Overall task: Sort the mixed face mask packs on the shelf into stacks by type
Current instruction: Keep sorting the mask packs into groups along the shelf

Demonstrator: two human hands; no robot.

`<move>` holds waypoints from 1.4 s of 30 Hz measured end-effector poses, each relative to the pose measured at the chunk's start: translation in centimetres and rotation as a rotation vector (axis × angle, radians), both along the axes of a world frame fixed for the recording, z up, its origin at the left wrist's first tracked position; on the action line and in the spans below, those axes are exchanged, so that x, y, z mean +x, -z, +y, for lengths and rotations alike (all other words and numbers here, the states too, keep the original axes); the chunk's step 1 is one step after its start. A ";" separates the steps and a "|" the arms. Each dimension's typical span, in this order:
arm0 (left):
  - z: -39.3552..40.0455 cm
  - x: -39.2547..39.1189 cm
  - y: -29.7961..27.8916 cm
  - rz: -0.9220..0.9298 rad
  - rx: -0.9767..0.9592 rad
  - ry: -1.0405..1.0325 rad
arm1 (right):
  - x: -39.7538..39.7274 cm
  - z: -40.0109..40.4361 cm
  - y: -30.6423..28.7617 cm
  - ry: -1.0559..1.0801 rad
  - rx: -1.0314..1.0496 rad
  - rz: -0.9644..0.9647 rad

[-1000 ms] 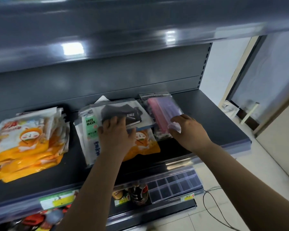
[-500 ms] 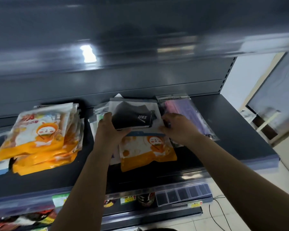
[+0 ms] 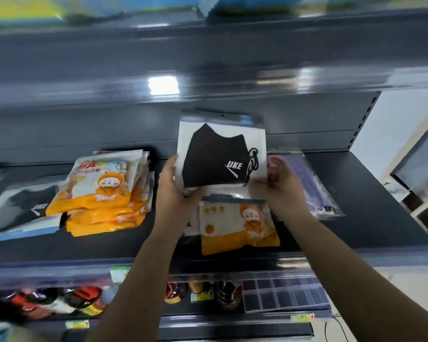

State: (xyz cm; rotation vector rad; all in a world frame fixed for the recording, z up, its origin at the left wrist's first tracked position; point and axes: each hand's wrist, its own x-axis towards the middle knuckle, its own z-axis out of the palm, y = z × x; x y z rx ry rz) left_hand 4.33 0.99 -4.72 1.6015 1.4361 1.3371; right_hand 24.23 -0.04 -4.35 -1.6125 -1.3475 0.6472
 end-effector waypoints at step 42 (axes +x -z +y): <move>-3.6 -42.7 1.9 -0.129 -0.173 -0.276 | -41.7 -0.7 0.3 -0.311 0.005 -0.146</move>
